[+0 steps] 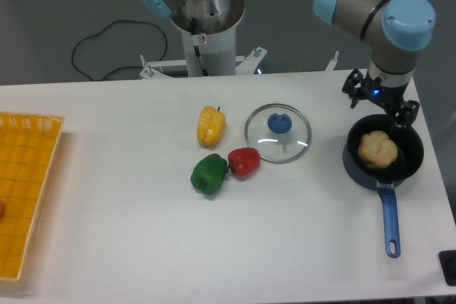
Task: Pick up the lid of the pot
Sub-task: 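Raise the gripper up from above the blue-handled pan, then move the open gripper over the blue knob of the glass lid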
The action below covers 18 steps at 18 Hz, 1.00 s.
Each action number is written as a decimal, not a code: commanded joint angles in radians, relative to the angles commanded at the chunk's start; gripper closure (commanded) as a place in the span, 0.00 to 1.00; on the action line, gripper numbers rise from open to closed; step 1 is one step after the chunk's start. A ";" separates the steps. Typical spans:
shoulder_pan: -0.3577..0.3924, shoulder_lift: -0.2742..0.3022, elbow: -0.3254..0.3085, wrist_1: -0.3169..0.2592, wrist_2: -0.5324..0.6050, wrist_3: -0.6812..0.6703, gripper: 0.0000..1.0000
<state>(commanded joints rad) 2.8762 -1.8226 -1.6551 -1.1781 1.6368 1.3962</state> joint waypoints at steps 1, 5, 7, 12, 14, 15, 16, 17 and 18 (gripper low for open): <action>-0.003 0.012 -0.012 -0.006 -0.009 -0.026 0.00; 0.003 0.063 -0.077 0.000 -0.142 -0.046 0.00; 0.003 0.095 -0.121 -0.002 -0.152 -0.057 0.00; 0.003 0.161 -0.248 0.006 -0.156 -0.095 0.00; 0.009 0.186 -0.293 0.027 -0.158 -0.121 0.00; 0.014 0.193 -0.313 0.043 -0.158 -0.144 0.00; 0.011 0.209 -0.342 0.078 -0.157 -0.196 0.00; 0.006 0.222 -0.368 0.109 -0.157 -0.228 0.00; 0.003 0.238 -0.400 0.150 -0.157 -0.252 0.00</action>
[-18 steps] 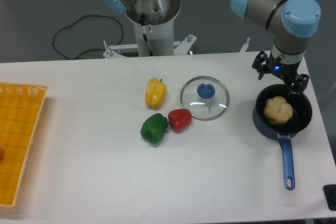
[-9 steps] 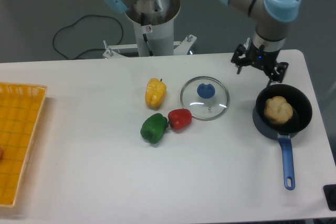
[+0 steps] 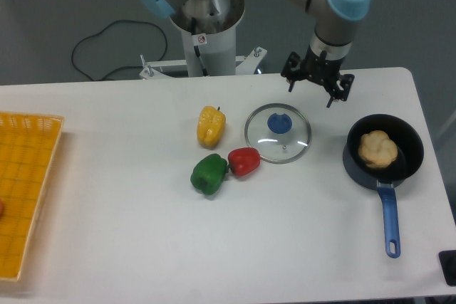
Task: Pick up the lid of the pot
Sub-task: 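Move the open gripper over the blue knob of the glass lid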
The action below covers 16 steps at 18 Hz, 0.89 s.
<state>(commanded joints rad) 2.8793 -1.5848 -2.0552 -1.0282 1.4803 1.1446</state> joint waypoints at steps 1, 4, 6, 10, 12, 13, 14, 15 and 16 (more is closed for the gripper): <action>0.000 0.008 -0.028 0.040 0.002 -0.015 0.00; -0.006 0.019 -0.089 0.129 0.008 -0.063 0.00; -0.008 0.022 -0.112 0.152 0.008 -0.071 0.00; -0.051 0.008 -0.114 0.175 0.008 -0.166 0.00; -0.086 -0.003 -0.112 0.175 0.009 -0.222 0.00; -0.106 -0.017 -0.102 0.174 0.015 -0.259 0.00; -0.123 -0.035 -0.086 0.172 0.032 -0.288 0.00; -0.142 -0.050 -0.077 0.172 0.057 -0.305 0.00; -0.153 -0.058 -0.077 0.175 0.072 -0.324 0.00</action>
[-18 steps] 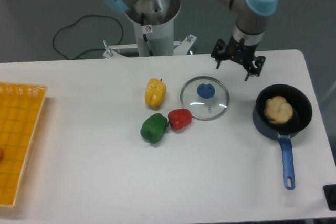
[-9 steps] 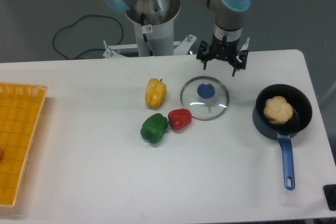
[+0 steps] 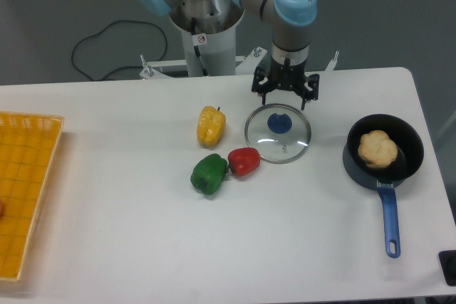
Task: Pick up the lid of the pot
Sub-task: 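Move the open gripper over the blue knob of the glass lid, then lower the gripper down around the blue knob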
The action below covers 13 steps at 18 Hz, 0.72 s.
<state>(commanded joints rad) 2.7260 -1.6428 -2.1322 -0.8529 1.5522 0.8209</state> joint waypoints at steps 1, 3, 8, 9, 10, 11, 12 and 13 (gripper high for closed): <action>-0.003 -0.008 -0.002 0.003 0.002 -0.018 0.00; -0.005 -0.014 -0.002 0.012 0.002 -0.038 0.00; -0.005 -0.022 0.000 0.014 0.005 -0.034 0.00; -0.005 -0.031 0.005 0.015 0.005 -0.034 0.00; -0.005 -0.041 0.009 0.015 0.005 -0.031 0.00; -0.003 -0.048 0.014 0.020 0.006 -0.029 0.00; 0.000 -0.052 0.015 0.020 0.005 -0.028 0.00; 0.004 -0.060 0.020 0.020 0.005 -0.023 0.00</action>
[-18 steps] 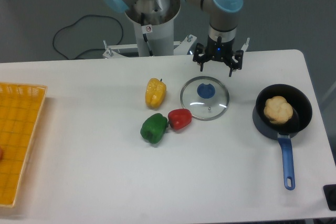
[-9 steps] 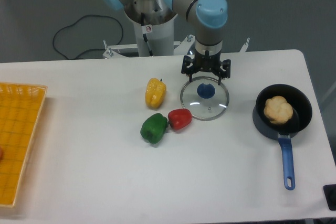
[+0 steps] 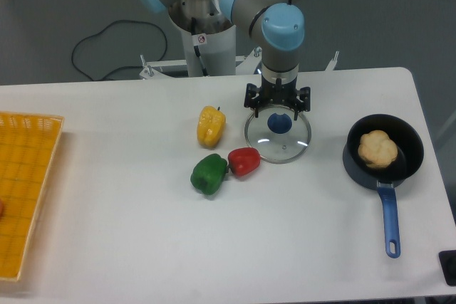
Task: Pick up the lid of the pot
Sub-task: 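Lower the gripper down around the blue knob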
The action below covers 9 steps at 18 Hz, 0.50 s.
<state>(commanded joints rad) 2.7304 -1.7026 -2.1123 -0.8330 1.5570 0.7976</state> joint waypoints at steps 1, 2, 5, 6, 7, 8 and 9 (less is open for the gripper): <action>0.000 -0.008 0.003 0.000 -0.002 0.000 0.00; 0.002 -0.020 0.005 0.000 -0.002 0.000 0.00; 0.009 -0.031 0.020 0.000 -0.002 0.002 0.00; 0.011 -0.032 0.020 0.000 -0.002 0.002 0.00; 0.011 -0.038 0.020 0.000 -0.002 0.002 0.00; 0.011 -0.045 0.018 0.000 -0.003 0.002 0.00; 0.009 -0.049 0.015 0.002 -0.003 0.002 0.00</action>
<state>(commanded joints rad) 2.7397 -1.7518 -2.0969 -0.8314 1.5539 0.7992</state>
